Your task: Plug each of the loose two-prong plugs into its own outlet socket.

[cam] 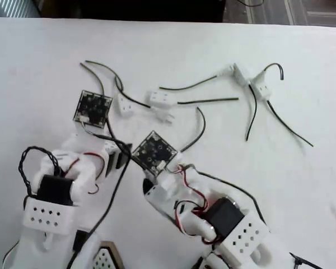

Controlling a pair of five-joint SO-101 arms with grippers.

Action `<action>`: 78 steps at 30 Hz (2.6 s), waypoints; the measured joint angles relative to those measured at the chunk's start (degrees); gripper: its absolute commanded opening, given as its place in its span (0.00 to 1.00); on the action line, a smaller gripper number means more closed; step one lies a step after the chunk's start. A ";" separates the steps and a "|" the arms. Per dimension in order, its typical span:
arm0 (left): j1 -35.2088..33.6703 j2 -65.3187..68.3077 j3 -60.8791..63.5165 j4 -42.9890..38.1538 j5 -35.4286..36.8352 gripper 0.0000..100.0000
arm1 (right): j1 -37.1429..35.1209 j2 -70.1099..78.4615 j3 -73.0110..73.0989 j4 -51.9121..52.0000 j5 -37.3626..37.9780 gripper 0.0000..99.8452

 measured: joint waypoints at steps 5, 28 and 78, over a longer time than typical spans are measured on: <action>2.37 0.00 -1.67 3.69 0.00 0.26 | 0.09 0.09 0.00 -1.67 0.35 0.02; 8.44 -0.18 -5.54 8.79 -1.41 0.26 | 7.56 10.90 0.09 -8.97 0.35 0.02; -13.01 -0.18 10.29 1.23 -6.51 0.26 | 13.36 25.49 16.53 -41.58 -3.34 0.02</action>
